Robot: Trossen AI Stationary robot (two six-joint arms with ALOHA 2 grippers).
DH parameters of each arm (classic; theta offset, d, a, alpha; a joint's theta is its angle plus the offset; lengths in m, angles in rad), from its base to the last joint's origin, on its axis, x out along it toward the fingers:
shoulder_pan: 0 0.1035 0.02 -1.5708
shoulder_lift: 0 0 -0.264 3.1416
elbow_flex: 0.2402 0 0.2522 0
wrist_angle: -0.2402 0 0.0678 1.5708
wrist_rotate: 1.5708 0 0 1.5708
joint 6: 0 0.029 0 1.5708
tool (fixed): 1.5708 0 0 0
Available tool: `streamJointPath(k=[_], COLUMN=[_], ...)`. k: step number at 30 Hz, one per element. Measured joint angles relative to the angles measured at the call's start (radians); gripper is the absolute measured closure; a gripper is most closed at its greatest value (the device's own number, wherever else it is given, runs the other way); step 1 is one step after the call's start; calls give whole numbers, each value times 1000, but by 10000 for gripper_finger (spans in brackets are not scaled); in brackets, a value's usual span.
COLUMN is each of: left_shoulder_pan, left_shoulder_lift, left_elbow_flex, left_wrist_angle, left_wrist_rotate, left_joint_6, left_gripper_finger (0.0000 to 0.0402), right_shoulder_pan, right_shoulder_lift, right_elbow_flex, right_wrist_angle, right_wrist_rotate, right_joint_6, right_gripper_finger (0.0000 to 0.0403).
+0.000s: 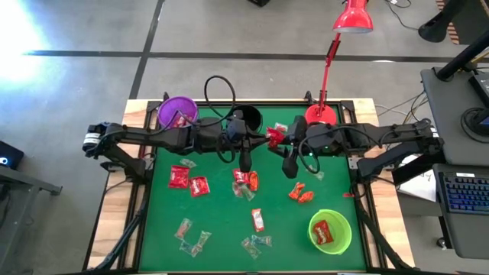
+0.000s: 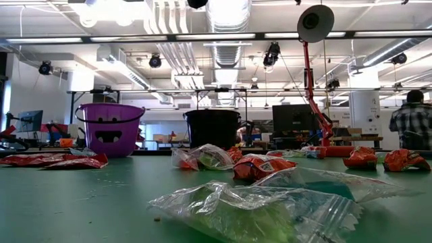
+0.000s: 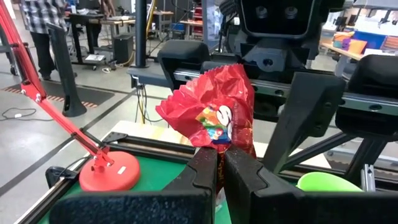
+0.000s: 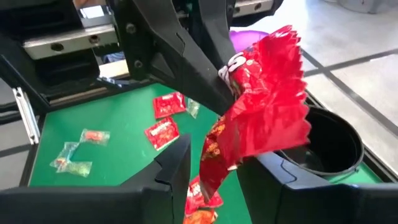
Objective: Sort candy
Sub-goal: Put the red candy into the green bucket
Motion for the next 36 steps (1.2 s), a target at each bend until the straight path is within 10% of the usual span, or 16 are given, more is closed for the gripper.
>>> streamJointPath(k=[7, 26, 36], left_shoulder_pan=[0, 0, 3], left_shoulder_lift=[0, -17, -55], left_elbow_flex=[0, 0, 0], left_wrist_angle=[-3, -55, -326], left_wrist_rotate=[2, 39, -229], left_joint_6=[0, 16, 27], left_gripper_finger=[402, 351, 306], right_shoulder_pan=[-2, -1, 86], right_shoulder_lift=[-5, -68, -97], right_elbow_flex=[0, 0, 0], right_wrist_angle=[-14, -186, -512], right_wrist_rotate=[0, -36, -285], right_joint_6=[2, 110, 390], right_gripper_finger=[378, 390, 390])
